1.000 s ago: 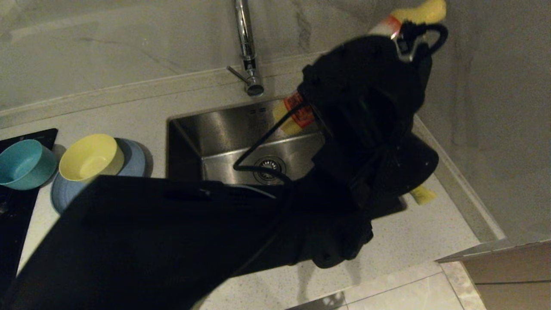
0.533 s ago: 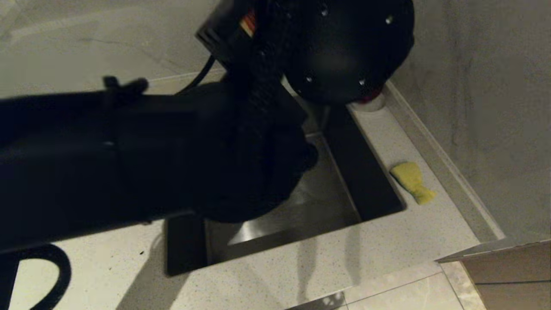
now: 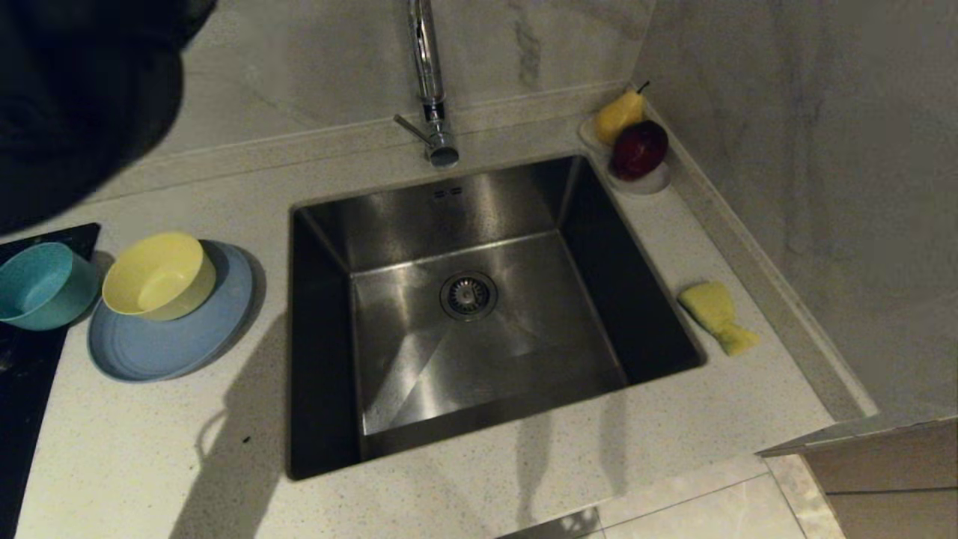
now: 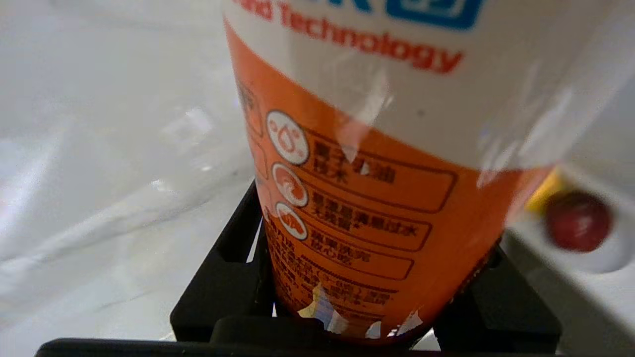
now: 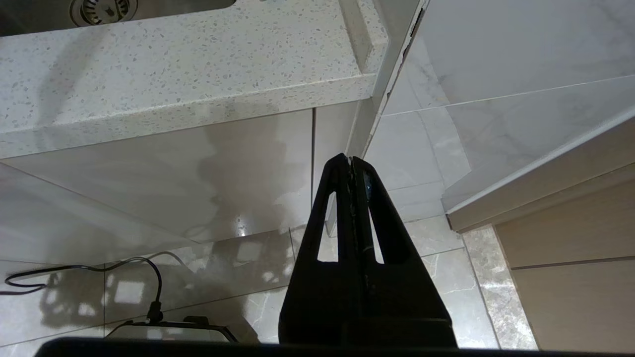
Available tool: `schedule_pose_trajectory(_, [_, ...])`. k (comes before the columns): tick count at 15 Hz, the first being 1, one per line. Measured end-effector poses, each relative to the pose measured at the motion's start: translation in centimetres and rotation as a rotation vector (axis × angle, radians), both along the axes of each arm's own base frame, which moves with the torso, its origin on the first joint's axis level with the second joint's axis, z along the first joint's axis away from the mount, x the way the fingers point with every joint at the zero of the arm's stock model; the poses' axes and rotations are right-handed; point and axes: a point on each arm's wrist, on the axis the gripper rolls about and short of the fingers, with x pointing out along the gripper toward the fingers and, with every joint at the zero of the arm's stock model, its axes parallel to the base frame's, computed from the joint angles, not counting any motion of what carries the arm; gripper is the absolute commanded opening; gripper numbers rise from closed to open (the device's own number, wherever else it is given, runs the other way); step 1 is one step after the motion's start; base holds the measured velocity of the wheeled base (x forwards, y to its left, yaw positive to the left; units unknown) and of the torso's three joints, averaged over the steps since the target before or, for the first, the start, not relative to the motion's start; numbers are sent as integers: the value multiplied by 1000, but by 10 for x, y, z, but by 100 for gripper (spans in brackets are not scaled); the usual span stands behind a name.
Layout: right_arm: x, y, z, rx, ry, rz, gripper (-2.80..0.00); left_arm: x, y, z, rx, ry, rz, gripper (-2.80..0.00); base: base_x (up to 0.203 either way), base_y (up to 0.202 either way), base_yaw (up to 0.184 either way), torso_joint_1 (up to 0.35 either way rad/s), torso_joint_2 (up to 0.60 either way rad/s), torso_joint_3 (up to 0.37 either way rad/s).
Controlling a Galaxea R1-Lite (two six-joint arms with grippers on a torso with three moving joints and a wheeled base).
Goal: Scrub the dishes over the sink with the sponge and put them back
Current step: Place the dish soap on the table
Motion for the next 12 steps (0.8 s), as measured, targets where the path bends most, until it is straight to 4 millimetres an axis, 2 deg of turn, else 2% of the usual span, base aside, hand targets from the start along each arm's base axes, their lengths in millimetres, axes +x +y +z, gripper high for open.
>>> schedule_pose_trajectory(3, [0,0,0,0,0,0,-280,-8,25,14,-80,-6,-72,-280,0,0,0,0,0,0])
schedule_pose_trajectory(7, [0,0,0,0,0,0,-280,-5,68,27,-113,16,-91,-280,0,0,0,0,0,0])
schedule_pose_trajectory(10, [0,0,0,0,0,0,-280,3,110,35,-176,20,-67,-280,0,0,0,0,0,0])
schedule_pose_trajectory(12, [0,0,0,0,0,0,-280,5,140,39,-286,27,-51,-280,0,0,0,0,0,0])
